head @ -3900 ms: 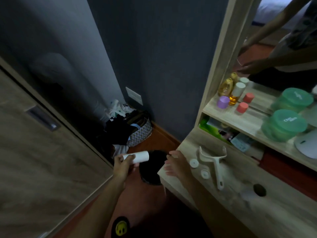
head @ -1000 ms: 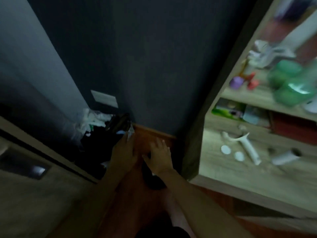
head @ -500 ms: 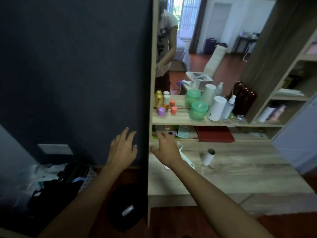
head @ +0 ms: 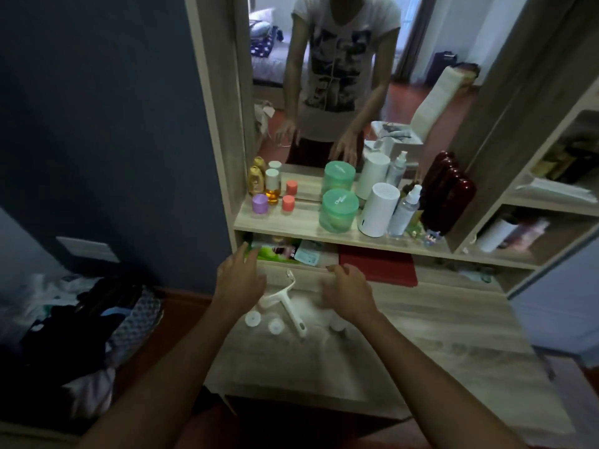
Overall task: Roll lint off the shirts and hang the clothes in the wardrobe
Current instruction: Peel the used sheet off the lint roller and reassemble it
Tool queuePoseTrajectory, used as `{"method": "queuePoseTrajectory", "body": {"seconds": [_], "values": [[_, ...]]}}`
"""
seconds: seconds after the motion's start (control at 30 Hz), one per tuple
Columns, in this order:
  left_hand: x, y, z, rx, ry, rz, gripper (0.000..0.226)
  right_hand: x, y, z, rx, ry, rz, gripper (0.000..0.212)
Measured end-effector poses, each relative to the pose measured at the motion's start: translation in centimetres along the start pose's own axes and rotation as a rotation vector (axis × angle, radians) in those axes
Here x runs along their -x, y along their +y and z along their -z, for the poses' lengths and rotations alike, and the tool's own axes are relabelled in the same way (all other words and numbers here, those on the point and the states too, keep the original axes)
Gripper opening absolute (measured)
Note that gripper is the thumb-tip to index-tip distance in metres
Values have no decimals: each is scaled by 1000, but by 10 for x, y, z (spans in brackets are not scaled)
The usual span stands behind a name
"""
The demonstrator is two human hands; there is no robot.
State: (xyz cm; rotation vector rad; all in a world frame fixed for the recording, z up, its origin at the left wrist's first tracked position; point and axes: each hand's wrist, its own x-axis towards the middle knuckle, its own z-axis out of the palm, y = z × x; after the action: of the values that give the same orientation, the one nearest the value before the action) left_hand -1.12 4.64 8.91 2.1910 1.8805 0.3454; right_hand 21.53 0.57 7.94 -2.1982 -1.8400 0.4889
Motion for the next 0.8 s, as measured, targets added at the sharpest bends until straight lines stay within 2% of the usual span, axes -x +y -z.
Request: {"method": "queuePoseTrajectory", "body": {"seconds": [0.17,0.4,0.5,0.67,0.73,0.8], "values": [[14,10,-33,-15,-46,82,63,-4,40,-19,43,-194,-12,54],[16,3,-47,-88,-62,153,65,-10,60,-41,-72,-248,25,45],[10,-1,-50,-74,-59,172,64,-13,63,-41,-107,-247,41,28],[7,-6,-59,-75,-69,191,53,-19,62,-36,-476,-129,-148,13],[8,-10,-65,-96,-102,207,49,-23,58,-33,-568,-93,-212,16],[10,-13,-72,-120,-156,230,48,-26,55,-28,-773,-128,-291,24]]}}
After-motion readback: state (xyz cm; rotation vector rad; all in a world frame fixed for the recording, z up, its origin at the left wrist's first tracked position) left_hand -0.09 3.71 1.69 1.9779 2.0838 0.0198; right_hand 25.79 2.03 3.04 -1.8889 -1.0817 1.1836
